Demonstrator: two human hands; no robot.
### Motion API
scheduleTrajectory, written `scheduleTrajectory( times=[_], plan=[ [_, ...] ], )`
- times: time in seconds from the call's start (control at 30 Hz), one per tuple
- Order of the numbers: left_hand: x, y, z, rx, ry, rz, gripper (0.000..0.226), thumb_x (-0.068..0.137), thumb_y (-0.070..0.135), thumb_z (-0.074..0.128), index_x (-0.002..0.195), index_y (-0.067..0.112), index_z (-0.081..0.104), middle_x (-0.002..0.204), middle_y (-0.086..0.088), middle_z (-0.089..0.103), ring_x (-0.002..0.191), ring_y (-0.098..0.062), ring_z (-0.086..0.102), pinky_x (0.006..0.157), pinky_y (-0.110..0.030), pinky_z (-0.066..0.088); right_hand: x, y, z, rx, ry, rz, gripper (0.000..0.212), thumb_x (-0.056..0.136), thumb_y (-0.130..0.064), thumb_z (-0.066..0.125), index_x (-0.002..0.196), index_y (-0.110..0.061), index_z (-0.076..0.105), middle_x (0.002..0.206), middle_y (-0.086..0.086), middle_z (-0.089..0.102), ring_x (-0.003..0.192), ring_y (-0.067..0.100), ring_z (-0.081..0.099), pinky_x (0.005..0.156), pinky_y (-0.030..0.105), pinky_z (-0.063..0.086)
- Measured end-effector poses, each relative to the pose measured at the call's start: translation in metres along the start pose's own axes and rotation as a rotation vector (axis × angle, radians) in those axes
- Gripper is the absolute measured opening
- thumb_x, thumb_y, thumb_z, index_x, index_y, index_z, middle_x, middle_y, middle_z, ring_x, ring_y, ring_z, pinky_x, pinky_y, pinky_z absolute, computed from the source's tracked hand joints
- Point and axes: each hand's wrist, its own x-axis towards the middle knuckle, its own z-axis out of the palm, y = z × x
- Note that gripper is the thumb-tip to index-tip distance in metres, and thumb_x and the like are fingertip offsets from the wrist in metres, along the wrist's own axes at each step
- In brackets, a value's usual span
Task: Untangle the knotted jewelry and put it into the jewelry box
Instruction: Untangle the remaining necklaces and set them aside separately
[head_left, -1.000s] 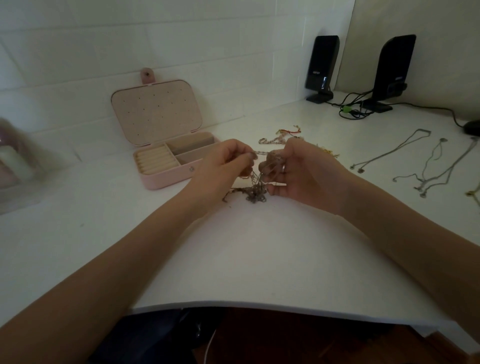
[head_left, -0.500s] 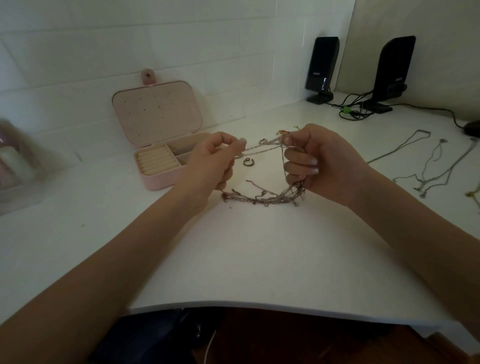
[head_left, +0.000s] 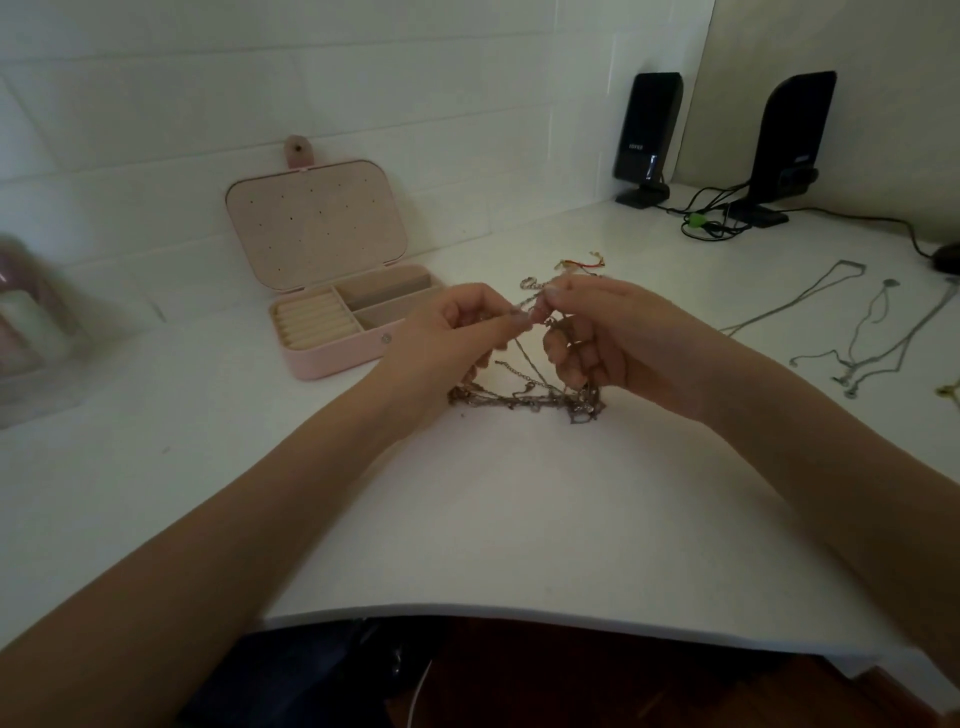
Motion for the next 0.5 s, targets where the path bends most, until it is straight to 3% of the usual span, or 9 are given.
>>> scheduleTrajectory(
  times=[0.07,0.13,0.2,0.23,0.27,0.33,0.4,0.5],
  plan=[
    [0.003,0.001,-0.003,-0.019,0.033,-0.023,0.026,0.089,0.010,0.061,0.066,0.020,0.057,0.060,0.012,0.057,0.060,-0.003,0.051,0.059,-0.020,0.039,0.001,0.000,-0.005,-0.009,0.043,0.013,0.022,0.099,-0.028,0.048,0.091,-0.014,0.063,0.072,0.001,0.064,0.057,0.016,0.059,0.054,0.024,0.046],
    [0.006,0.004,-0.005,-0.164,0.057,-0.077,0.029,0.092,0.007,0.052,0.065,0.017,0.054,0.072,0.004,0.061,0.074,-0.007,0.059,0.071,-0.024,0.045,0.002,0.001,-0.008,-0.030,0.055,0.015,0.023,0.099,-0.028,0.049,0.089,-0.014,0.064,0.076,0.000,0.066,0.063,0.015,0.061,0.059,0.025,0.047],
    [0.007,0.007,-0.005,-0.358,0.038,-0.147,0.035,0.095,0.008,0.045,0.061,0.014,0.047,0.068,-0.001,0.062,0.074,-0.014,0.064,0.081,-0.031,0.049,0.003,0.001,-0.008,-0.054,0.044,0.010,0.023,0.098,-0.028,0.050,0.085,-0.015,0.064,0.078,-0.001,0.067,0.066,0.012,0.061,0.062,0.024,0.047],
    [0.006,0.008,-0.005,-0.440,0.029,-0.173,0.037,0.096,0.009,0.043,0.060,0.013,0.043,0.059,-0.001,0.058,0.064,-0.016,0.062,0.083,-0.033,0.051,0.003,0.000,-0.007,-0.057,0.043,0.009,0.023,0.098,-0.027,0.050,0.083,-0.016,0.063,0.078,-0.001,0.067,0.066,0.011,0.060,0.063,0.024,0.047],
    [0.005,0.009,-0.005,-0.490,0.025,-0.191,0.037,0.097,0.010,0.044,0.060,0.013,0.041,0.050,0.000,0.049,0.052,-0.015,0.055,0.080,-0.032,0.055,0.003,0.000,-0.006,-0.052,0.048,0.012,0.023,0.098,-0.027,0.050,0.081,-0.016,0.062,0.078,-0.001,0.067,0.066,0.011,0.058,0.063,0.024,0.047],
    [0.005,0.009,-0.008,-0.463,0.013,-0.191,0.032,0.098,0.016,0.047,0.066,0.012,0.045,0.046,0.005,0.030,0.039,-0.009,0.033,0.058,-0.025,0.054,0.004,0.000,-0.008,-0.017,0.077,0.024,0.026,0.097,-0.026,0.051,0.075,-0.017,0.059,0.075,-0.002,0.064,0.064,0.011,0.055,0.063,0.025,0.046],
    [0.004,0.008,-0.012,-0.416,-0.016,-0.158,0.025,0.098,0.021,0.049,0.075,0.013,0.056,0.046,0.008,0.024,0.038,-0.005,0.022,0.039,-0.016,0.035,0.004,-0.001,-0.012,0.031,0.108,0.026,0.031,0.096,-0.029,0.052,0.067,-0.018,0.052,0.074,-0.003,0.062,0.066,0.012,0.054,0.070,0.028,0.046],
    [0.005,0.009,-0.018,-0.503,-0.087,-0.136,0.023,0.097,0.022,0.047,0.087,0.016,0.067,0.048,0.009,0.022,0.037,-0.004,0.017,0.033,-0.014,0.021,0.003,-0.003,-0.017,0.058,0.129,0.013,0.040,0.095,-0.033,0.052,0.060,-0.020,0.039,0.076,-0.003,0.064,0.074,0.013,0.060,0.081,0.031,0.044]
  ],
)
